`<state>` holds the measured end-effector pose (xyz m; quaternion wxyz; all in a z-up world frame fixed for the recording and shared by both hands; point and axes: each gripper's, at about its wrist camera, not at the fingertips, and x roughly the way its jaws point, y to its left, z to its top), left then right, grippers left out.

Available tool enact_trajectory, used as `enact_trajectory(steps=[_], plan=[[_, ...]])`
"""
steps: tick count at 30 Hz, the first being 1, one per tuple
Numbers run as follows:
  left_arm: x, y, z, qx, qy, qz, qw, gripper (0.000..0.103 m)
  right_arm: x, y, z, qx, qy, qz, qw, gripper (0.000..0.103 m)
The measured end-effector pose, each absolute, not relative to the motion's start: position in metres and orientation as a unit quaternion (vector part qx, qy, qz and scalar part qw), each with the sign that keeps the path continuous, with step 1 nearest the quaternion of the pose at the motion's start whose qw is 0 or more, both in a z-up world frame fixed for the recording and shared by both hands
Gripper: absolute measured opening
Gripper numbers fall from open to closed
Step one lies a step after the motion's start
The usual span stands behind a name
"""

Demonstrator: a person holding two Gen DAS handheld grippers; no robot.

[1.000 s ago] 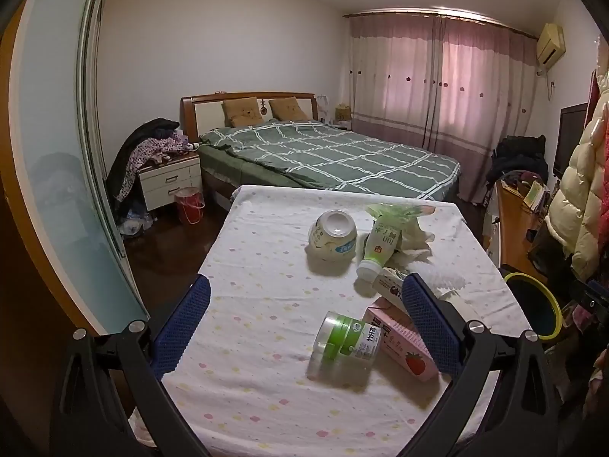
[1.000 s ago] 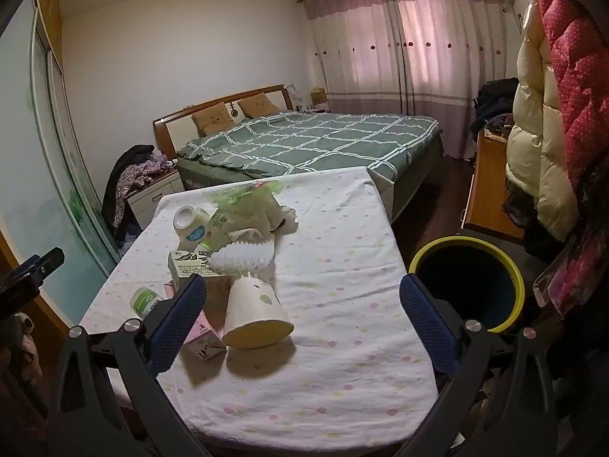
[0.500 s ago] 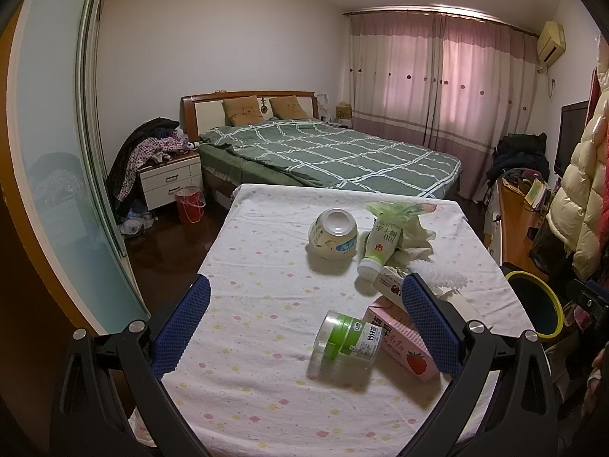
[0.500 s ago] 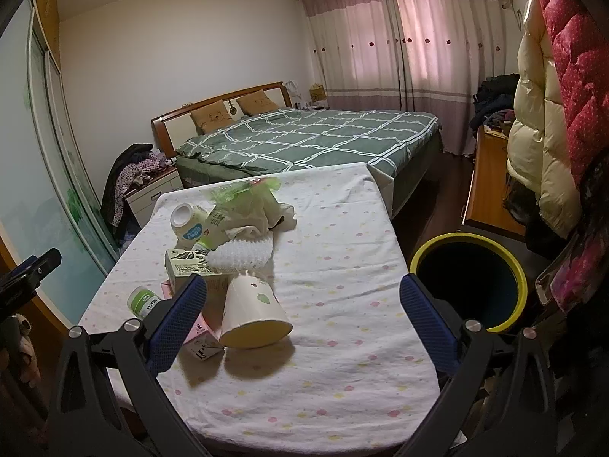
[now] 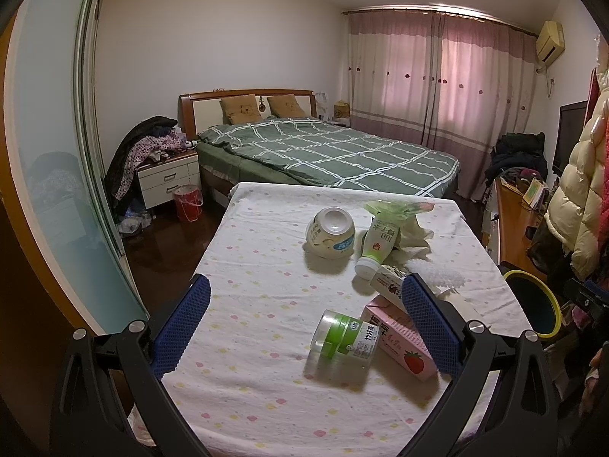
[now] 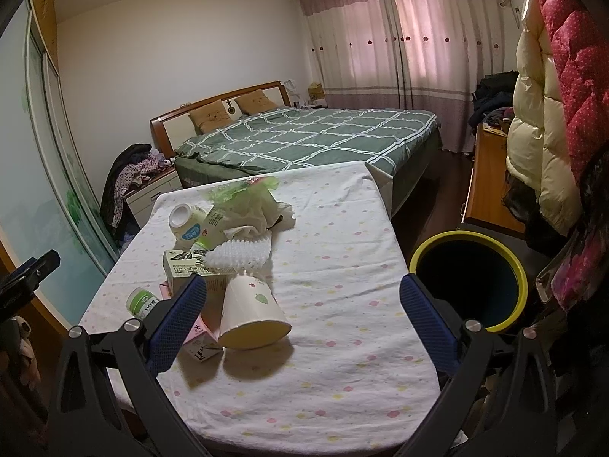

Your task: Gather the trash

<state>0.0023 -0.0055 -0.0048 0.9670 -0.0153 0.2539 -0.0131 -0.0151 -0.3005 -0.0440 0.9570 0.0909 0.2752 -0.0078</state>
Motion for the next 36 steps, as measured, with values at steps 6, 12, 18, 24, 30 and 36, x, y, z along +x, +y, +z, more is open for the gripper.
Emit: enact_trajectory(steps=[6, 12, 18, 24, 30, 36], plan=[[0.0026, -0.0064, -0.0045, -0.015, 0.256, -0.016, 0.966, 0.099, -0.0136, -0.3013, -0.0431, 0.094, 0.273, -0.01, 0.957, 0.097], [0.0031, -0.0073, -0.0038, -0.014, 0.258, -0.019, 0.966, 0.099, -0.013, -0.3018, -0.0436, 0.094, 0.272, -0.011, 0.958, 0.097], [0.0044, -0.0078, -0.0043, -0.015, 0.26, -0.018, 0.965, 0.099, -0.0129, -0.3018, -0.0434, 0.095, 0.273, -0.011, 0.957, 0.097], [0.0051, -0.0081, -0.0046, -0.013, 0.259, -0.02, 0.966, 0.099, -0.0124, -0.3015, -0.0438, 0.095, 0.275, -0.01, 0.957, 0.097], [0.0063, -0.0091, -0.0066, -0.013, 0.261, -0.02, 0.965, 0.099, -0.012, -0.3012, -0.044, 0.096, 0.275, -0.01, 0.957, 0.097], [0.0064, -0.0088, -0.0066, -0.013, 0.261, -0.02, 0.965, 0.099, -0.0113, -0.3008, -0.0441, 0.095, 0.275, -0.011, 0.957, 0.097]])
